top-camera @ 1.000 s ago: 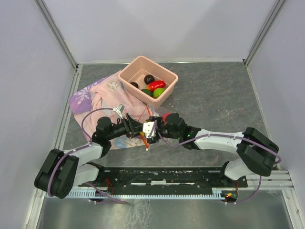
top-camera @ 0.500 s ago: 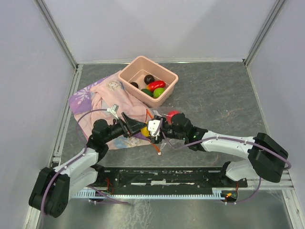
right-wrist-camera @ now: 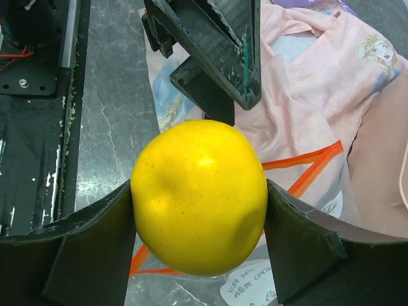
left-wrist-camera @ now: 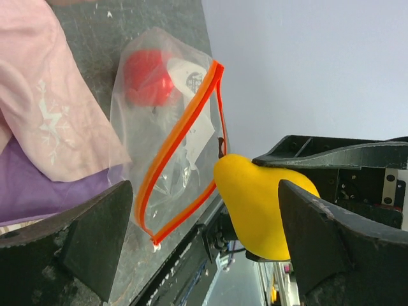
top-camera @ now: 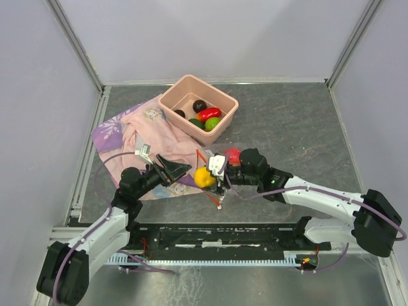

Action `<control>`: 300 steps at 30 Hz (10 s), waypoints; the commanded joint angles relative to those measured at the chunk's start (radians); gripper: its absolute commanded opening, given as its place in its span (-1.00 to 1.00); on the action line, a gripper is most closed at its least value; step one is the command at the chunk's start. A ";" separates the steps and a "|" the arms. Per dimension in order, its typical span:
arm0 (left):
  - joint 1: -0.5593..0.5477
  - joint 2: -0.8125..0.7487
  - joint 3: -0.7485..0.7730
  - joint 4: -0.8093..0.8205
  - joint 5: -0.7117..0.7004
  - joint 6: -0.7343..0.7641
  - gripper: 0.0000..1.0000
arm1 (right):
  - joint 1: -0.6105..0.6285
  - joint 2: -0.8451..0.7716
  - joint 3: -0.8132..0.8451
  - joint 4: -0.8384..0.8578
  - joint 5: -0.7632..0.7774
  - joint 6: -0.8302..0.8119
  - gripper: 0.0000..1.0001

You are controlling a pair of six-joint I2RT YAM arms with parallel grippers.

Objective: Open the zip-top bag and remove the fake food
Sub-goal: Pick up the fake fruit from the zipper food storage bag, then place the fake fruit in the bin, then pick up the fake fruit from the zipper food storage bag.

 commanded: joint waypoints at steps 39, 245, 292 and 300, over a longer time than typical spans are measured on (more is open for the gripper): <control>0.005 -0.119 -0.074 0.003 -0.037 0.028 0.80 | -0.318 0.357 0.423 0.321 -0.254 1.169 -0.35; -0.131 0.605 0.224 0.179 -0.078 0.263 0.46 | -0.380 0.169 -0.002 0.051 0.079 0.836 0.15; -0.209 0.561 0.194 0.098 -0.100 0.238 0.52 | -0.235 0.463 0.078 0.227 -0.033 0.951 -0.40; -0.204 0.459 0.186 0.010 -0.143 0.269 0.19 | -0.283 0.429 0.050 0.090 0.071 0.894 -0.38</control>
